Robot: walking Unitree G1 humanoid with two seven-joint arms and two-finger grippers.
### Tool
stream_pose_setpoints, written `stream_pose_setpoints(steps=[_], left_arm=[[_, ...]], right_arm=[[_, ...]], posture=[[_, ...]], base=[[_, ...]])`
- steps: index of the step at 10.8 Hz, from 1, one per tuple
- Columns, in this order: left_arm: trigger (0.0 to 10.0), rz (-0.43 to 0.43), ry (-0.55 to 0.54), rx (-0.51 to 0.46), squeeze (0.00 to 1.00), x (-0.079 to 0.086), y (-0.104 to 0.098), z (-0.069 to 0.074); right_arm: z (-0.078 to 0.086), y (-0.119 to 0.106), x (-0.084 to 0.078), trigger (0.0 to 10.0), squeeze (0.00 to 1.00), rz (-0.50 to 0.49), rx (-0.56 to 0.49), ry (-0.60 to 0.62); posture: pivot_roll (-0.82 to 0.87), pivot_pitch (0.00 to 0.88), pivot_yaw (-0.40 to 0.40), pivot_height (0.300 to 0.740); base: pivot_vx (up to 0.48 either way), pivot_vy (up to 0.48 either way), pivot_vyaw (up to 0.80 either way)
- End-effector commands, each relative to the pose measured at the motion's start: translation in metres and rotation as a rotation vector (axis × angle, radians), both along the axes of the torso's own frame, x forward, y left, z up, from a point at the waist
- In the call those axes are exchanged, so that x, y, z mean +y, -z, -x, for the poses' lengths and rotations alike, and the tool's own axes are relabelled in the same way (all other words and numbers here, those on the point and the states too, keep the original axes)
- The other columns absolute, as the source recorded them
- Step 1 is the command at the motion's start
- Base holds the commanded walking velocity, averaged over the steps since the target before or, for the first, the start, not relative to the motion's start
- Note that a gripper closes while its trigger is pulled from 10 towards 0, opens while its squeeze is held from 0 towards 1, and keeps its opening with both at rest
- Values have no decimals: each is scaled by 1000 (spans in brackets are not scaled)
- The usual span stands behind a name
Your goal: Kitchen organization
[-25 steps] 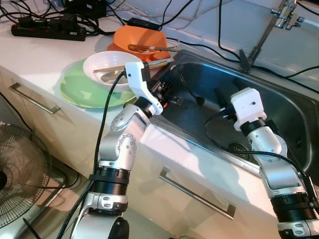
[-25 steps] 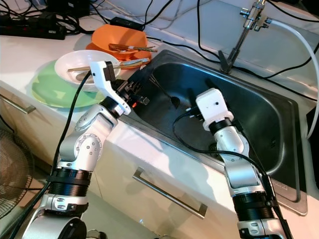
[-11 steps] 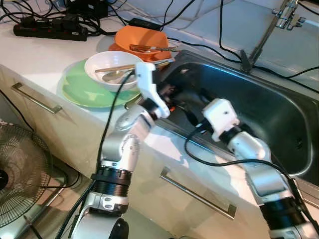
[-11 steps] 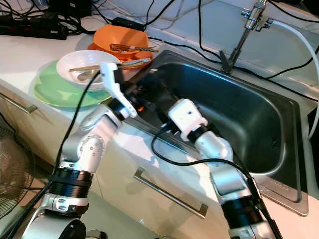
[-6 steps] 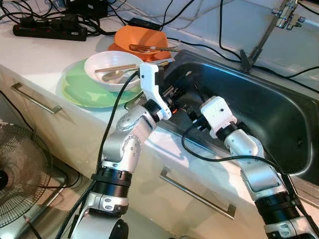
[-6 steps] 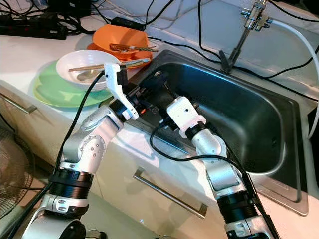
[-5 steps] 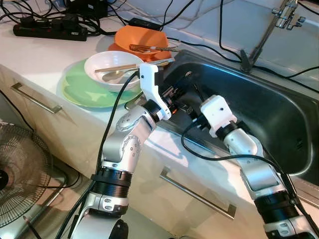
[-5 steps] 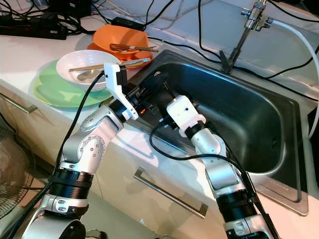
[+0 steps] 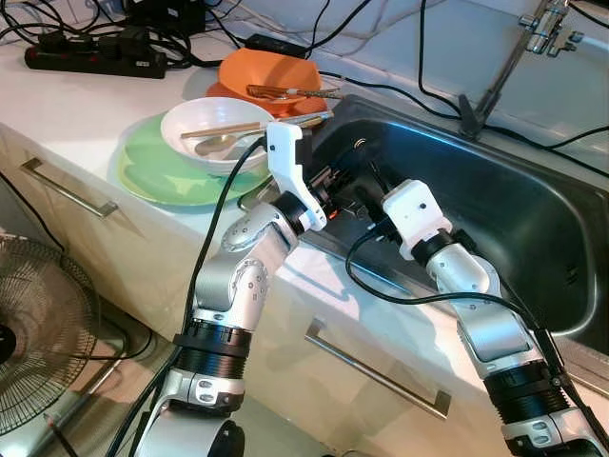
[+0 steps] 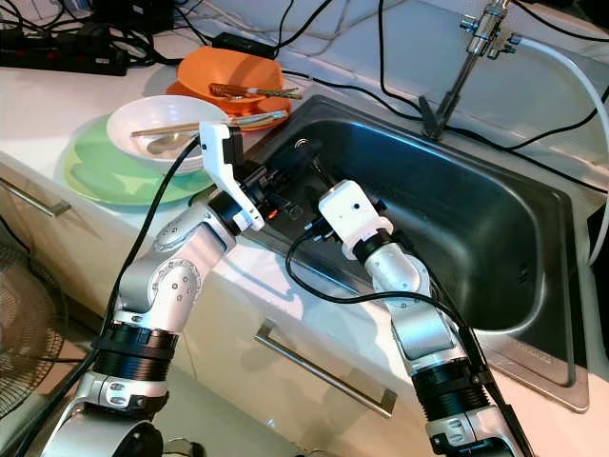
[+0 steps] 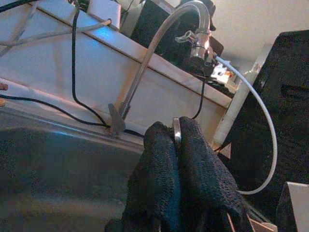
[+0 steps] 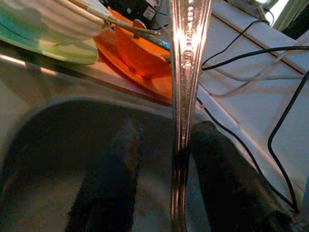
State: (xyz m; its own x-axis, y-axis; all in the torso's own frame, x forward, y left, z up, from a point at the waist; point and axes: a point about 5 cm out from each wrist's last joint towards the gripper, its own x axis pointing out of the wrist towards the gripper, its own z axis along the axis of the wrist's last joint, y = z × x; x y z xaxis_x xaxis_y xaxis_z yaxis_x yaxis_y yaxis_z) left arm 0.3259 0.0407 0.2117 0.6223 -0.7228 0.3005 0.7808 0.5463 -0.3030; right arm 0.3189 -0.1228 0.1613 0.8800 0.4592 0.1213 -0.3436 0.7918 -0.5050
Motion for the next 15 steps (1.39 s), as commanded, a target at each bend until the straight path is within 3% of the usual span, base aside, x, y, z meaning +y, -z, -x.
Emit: stream_pose_setpoints(steps=[1, 9, 10, 11, 15], left_arm=[[10000, 0, 35, -20, 0, -6, -4, 5], [10000, -4, 37, -26, 0, -7, -3, 7], [10000, -3, 40, -24, 424, -7, -2, 7], [10000, 0, 44, -22, 1000, -7, -2, 8], [10000, 4, 45, -26, 1000, -7, -3, 8]], right_arm=[[-1, -5, -5, 0, 0, -14, -19, 16], [-3, 2, -6, 0, 0, 1, -6, 28], [-3, 2, -6, 0, 0, 0, -5, 28], [-4, 2, -5, 0, 0, 1, -6, 27], [-9, 3, -10, 0, 0, 8, -16, 87]], posture=[[-47, 58, -97, 740], [-42, 34, -110, 740], [-42, 34, -110, 740], [-40, 25, -111, 740], [-36, 30, -109, 740]], base=[[0, 0, 0], [0, 0, 0], [0, 0, 0], [0, 0, 0], [0, 0, 0]])
